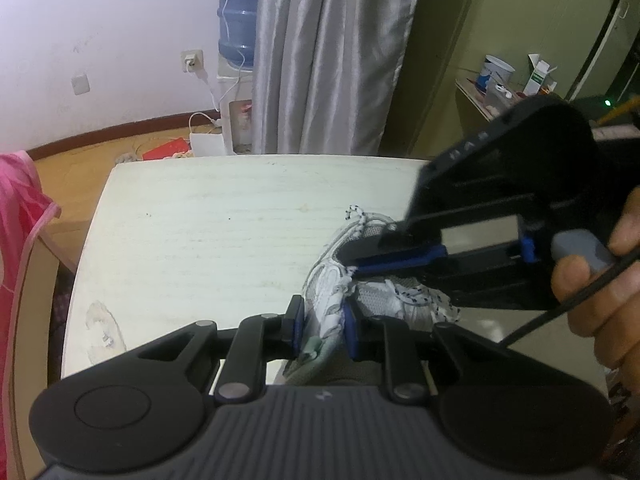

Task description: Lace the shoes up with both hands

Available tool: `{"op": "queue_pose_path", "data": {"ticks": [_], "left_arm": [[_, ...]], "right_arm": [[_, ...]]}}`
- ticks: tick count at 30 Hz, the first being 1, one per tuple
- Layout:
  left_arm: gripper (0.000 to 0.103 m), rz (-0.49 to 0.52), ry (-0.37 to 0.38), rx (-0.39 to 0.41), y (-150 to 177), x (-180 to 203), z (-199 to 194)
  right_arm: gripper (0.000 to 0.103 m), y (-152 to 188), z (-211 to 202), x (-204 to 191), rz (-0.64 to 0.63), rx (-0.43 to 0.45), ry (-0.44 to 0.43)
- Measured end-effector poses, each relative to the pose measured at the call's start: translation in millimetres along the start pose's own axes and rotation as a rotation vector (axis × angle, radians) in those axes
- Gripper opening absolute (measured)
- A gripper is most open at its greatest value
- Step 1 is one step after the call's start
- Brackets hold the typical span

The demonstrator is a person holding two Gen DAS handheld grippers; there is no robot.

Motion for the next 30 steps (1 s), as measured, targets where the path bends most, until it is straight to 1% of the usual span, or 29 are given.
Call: {"op": "queue_pose_path", "data": {"ticks": [5,9,14,20,26,28,30], "left_arm": [[0.021,-0.013,0.002,-0.003,0.2,-1.3,0.4],[0.021,-0.023,0.001,-0.002,1.1,-0.9,0.3],[0.021,-0.047,0.002,-0.002,0.9,-2.8,0.2],[0.021,-0.078,0.008,-0.006,0.7,-5.4,1.1],[0.021,-0.058,-0.01,0.008,1.6,-3.2,0.2],[0.021,-0.042,-0.017,0.016,2.1,-2.0,-0.3],[0.021,-0.029,-0.021,0.024,2.4,-1.2,-0.8]], "right_arm": [[0.003,4.7,3.0,-3.6,-0.005,0.005,-0.009],[0.002,7.4,5.7,-0.3,0.037,0.029,-0.011],[0.002,13.0,-3.0,13.7,0.196,0.101,-0.049],[0.002,25.9,-8.6,33.8,0.413,0.175,-0.125],[0.002,35.0,1.5,44.1,0.565,0.186,-0.158],[0.002,39.2,13.9,42.7,0.588,0.182,-0.163],[0.002,41.7,16.9,41.2,0.589,0.174,-0.164]]}}
Point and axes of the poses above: each gripper's, at about its wrist camera, not at the fingertips, and z roughly the way its jaws point, x to its right, y to its underside, the point moved 7 cm from there along z, roughly the way its jaws point, and after that the axes turned 13 degrees about -y, right-handed, at the moved point
